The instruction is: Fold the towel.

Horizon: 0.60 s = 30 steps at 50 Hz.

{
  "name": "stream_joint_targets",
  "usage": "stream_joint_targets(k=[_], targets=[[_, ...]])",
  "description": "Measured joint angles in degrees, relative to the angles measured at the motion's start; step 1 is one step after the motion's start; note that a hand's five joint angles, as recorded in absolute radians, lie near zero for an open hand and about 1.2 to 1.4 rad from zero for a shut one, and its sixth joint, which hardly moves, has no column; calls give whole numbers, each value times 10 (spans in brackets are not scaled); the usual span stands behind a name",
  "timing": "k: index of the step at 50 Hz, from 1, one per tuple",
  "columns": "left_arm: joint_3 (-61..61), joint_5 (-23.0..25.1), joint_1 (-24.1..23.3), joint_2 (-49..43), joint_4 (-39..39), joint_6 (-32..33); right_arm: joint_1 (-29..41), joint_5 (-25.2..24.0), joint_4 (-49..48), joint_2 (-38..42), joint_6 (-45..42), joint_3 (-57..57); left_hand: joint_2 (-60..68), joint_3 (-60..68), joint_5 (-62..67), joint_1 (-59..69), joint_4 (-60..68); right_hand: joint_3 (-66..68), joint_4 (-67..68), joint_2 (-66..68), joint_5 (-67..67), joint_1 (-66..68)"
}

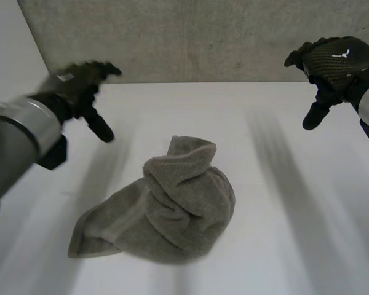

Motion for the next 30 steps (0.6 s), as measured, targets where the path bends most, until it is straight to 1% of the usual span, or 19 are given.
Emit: stream_joint_targets(k=[1,2,3,5,9,12,13,15,16,17,18,19,20,22,28,29,30], targets=[[-1,4,-3,-13,4,0,0,1,0,2,-4,0,4,4,5,6,4,0,0,0,0,0],[-2,12,-12,-47,13,1,-2,1,0,8,-15,0,7,6,6,7,7,0,0,0,0,0],[-2,12,-12,-47,13,1,-2,1,0,8,-15,0,7,6,6,7,7,0,0,0,0,0],[0,22,-29,-97,19,2,-4,0,0,17,-21,0,9,8,9,7,9,0,0,0,0,0],[5,29,-46,-153,24,3,-5,-3,1,30,-23,0,31,31,30,35,31,0,0,0,0,0],[10,31,-58,-205,31,3,-6,-7,2,49,-22,0,91,91,82,90,91,0,0,0,0,0],[11,31,-59,-212,33,3,-5,-7,2,53,-22,0,137,137,138,151,137,0,0,0,0,0],[12,31,-63,-234,39,3,-5,-12,2,69,-21,0,216,210,208,216,210,0,0,0,0,0],[12,31,-64,-238,40,3,-4,-14,3,74,-21,0,241,240,232,252,232,0,0,0,0,0],[13,31,-64,-243,42,3,-4,-16,3,80,-21,0,300,300,284,307,287,0,0,0,0,0],[12,31,-66,-250,46,3,-2,-25,2,96,-20,0,414,413,409,422,408,0,0,0,0,0],[12,31,-66,-250,46,3,-2,-25,2,96,-20,0,414,413,409,422,408,0,0,0,0,0],[11,30,-66,-250,48,3,-1,-38,2,113,-20,-2,474,473,466,468,468,0,0,0,0,0],[10,30,-66,-248,48,3,0,-45,1,122,-19,-4,489,487,487,489,488,0,0,0,0,0],[-16,26,-62,-186,45,4,10,-118,-7,200,-12,-47,548,545,538,527,546,0,0,0,0,0],[-16,26,-62,-186,45,4,10,-118,-7,200,-12,-47,548,545,538,527,546,0,0,0,0,0],[-30,26,-60,-161,45,5,14,-130,-8,214,-11,-59,555,552,544,530,554,0,0,0,0,0]])
